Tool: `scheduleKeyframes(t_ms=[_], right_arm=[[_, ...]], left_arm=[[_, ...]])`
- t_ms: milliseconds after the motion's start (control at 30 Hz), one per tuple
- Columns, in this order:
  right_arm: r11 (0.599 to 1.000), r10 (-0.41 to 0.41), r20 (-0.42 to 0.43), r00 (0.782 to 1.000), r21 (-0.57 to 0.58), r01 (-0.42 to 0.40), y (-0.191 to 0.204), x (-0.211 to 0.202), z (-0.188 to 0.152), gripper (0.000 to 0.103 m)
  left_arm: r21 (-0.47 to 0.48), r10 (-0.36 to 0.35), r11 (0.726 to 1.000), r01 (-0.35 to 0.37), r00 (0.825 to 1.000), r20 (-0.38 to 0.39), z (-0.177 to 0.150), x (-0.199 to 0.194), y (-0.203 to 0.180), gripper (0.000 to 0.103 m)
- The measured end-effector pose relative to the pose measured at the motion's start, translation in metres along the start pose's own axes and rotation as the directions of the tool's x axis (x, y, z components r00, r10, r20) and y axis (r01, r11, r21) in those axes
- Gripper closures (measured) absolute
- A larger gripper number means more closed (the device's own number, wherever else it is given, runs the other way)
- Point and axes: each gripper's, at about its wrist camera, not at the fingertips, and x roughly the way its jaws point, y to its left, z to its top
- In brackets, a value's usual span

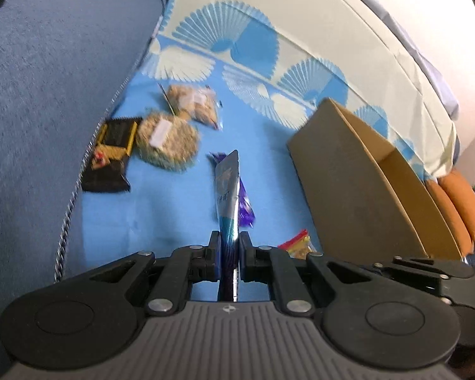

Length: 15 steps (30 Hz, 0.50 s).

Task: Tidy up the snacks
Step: 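Grasp the silver-purple stick pack with the left tool while the right tool grasps the small red-gold cake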

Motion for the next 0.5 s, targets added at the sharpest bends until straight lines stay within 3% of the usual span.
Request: scheduleKeyframes(t_ms=[200,500], right_arm=[[0.997,0.027,-0.018,0.999,-0.073,-0.029,0.020,-0.031,-0.024,0.089],[1.000,-0.027,-0.065,0.998,-0.009,0.026,0.011,-0.007,-0.042,0.089]], left_arm=[[0.068,0.039,0.997,-0.035,0.997,-0.060,-0.008,0.003,-0.014,0.091],[0.063,0.082,0.995,-0.077,0.993,-0.080,-0.010,0.007,-0.013,0.088]])
